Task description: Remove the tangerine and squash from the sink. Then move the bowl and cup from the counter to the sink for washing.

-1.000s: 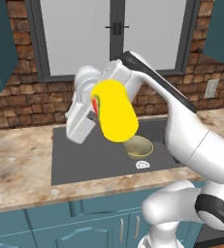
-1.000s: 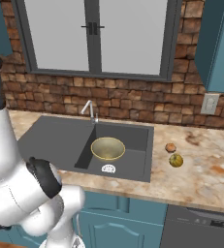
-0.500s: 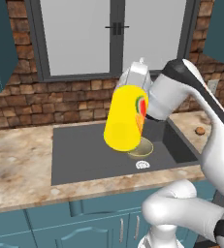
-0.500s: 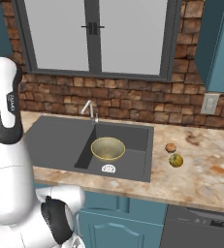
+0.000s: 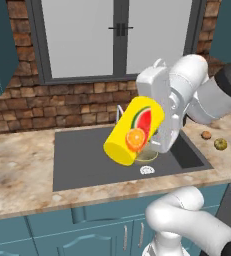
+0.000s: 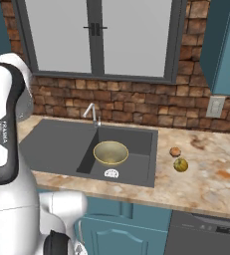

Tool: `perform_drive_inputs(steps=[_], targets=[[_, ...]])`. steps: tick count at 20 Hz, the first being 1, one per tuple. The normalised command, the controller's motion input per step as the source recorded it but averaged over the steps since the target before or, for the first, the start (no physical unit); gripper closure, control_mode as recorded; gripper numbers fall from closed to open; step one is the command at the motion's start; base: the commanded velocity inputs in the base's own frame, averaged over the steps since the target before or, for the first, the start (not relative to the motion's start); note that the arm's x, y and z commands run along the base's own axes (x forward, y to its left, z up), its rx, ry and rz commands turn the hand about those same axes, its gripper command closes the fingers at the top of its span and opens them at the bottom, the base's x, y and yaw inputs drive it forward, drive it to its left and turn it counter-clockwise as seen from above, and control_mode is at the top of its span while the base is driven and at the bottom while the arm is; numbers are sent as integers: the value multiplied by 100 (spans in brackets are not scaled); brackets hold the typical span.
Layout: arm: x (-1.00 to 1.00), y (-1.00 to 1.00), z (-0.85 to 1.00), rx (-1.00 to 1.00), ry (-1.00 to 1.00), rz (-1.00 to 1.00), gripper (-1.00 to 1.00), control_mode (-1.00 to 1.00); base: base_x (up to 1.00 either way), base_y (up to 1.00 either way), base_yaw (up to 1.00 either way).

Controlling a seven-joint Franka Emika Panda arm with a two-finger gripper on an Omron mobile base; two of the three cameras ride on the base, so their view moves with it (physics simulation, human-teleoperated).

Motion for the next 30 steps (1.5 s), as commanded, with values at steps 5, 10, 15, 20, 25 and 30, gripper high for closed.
perform_drive_inputs(steps=[5, 10, 15, 20, 25, 30], targets=[[18, -23, -2, -41, 2, -33, 100, -100, 0, 0, 0], [23, -24, -5, -39, 11, -29, 100, -100, 0, 0, 0], [27, -26, -9, -37, 24, -21, 100, -100, 0, 0, 0], [21, -29, -16, -36, 22, -9, 100, -100, 0, 0, 0], [14, -35, -19, -35, 12, -8, 100, -100, 0, 0, 0], [5, -36, -19, -34, 3, -7, 100, -100, 0, 0, 0]])
